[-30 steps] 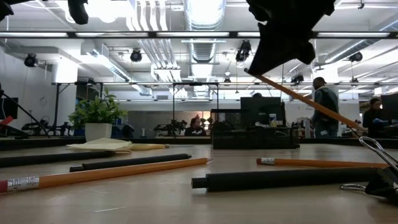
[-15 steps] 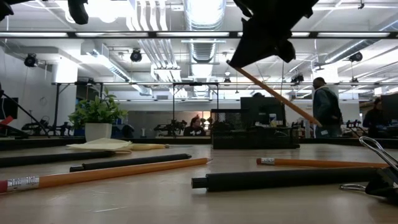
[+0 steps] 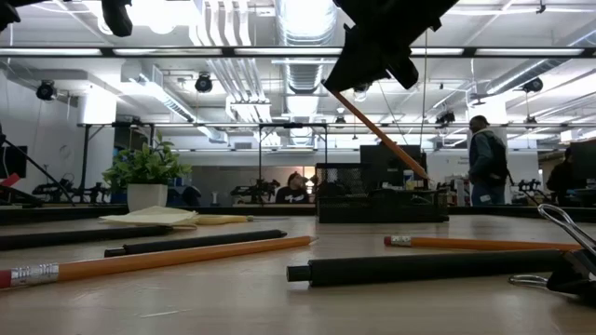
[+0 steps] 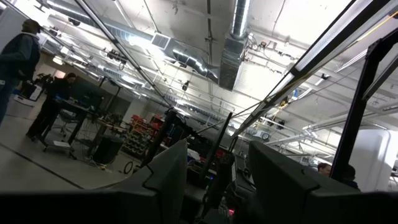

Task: Pick and place office supplies into organizer
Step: Put the right pencil into the desk organizer

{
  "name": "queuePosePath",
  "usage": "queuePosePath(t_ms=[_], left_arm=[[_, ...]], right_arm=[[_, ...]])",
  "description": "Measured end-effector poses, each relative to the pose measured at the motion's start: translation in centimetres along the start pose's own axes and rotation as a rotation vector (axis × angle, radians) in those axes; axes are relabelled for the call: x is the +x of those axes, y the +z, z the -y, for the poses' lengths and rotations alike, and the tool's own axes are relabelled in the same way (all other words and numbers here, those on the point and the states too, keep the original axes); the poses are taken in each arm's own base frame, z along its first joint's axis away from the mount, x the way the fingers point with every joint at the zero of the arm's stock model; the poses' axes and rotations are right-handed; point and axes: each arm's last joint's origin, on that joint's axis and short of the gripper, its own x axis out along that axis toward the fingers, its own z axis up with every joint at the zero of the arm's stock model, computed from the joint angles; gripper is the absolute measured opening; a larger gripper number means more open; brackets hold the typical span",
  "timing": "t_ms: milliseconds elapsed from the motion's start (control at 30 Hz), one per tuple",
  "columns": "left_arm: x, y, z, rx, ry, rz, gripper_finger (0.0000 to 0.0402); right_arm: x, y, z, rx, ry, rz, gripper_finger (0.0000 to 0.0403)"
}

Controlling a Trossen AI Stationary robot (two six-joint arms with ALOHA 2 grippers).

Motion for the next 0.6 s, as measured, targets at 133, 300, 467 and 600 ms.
queuePosePath(t_ms=[133, 300, 467, 600], left_arm=[[0.0, 0.0, 0.0, 0.000, 0.001, 0.000, 0.0157], [0.0, 0.0, 0.0, 0.000, 0.000, 0.000, 0.0157], [0.0, 0.0, 0.0, 0.000, 0.000, 0.000, 0.0157], [0.0, 0.0, 0.0, -0.001, 0.000, 0.001, 0.0157]], right_arm=[[-0.3, 1.2, 0.6, 0.013, 0.009, 0.047, 0.0012], [-0.2, 2.3, 1.4, 0.011, 0.000, 0.088, 0.0012], [0.1, 3.3, 2.1, 0.013, -0.004, 0.137, 0.0012], [0.5, 4.1, 2.7, 0.028, 0.017, 0.159, 0.0012]])
